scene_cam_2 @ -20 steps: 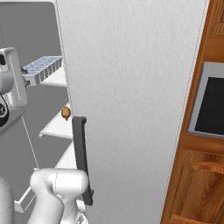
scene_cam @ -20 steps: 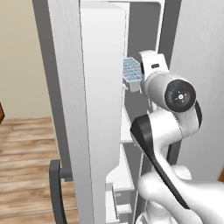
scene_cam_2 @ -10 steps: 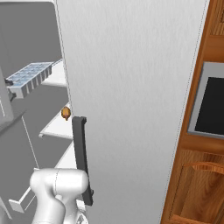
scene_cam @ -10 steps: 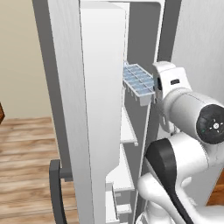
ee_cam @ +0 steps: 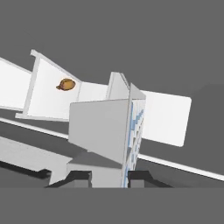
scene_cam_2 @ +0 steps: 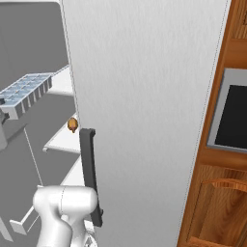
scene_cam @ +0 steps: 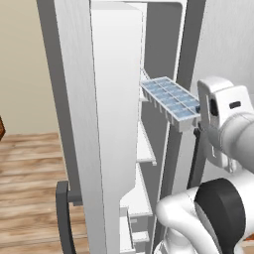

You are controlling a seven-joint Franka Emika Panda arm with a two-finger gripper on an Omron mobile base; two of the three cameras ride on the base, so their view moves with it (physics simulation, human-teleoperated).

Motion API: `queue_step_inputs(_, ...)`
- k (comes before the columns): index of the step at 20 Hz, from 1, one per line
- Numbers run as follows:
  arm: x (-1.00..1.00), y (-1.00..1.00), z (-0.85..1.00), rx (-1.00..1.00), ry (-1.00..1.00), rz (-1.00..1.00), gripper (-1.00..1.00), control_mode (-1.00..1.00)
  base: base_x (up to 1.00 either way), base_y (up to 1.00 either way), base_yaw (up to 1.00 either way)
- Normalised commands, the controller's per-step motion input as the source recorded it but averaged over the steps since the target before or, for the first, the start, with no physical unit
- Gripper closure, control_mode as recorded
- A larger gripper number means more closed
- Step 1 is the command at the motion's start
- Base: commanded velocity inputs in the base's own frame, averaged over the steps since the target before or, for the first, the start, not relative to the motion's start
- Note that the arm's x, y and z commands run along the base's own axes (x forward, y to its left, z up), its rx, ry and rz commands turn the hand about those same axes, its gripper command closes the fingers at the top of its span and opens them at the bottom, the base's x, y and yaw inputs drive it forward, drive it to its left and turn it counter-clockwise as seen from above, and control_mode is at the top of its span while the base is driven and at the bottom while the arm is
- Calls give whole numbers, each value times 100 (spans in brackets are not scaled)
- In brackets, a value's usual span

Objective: Open the freezer door, pick up the ice cube tray from the freezer, and place it on the dining counter.

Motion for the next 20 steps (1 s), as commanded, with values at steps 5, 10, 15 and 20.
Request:
queue_step_inputs(5, -36, -23, 10, 0, 6, 0, 100, -100, 0, 0, 0)
queue_step_inputs(10, -18, -35, 7, 0, 6, 0, 100, -100, 0, 0, 0)
queue_step_inputs(15, -15, -34, 0, 0, 1, 0, 100, -100, 0, 0, 0)
queue_step_inputs(20, -23, -13, 0, 0, 0, 0, 100, -100, 0, 0, 0)
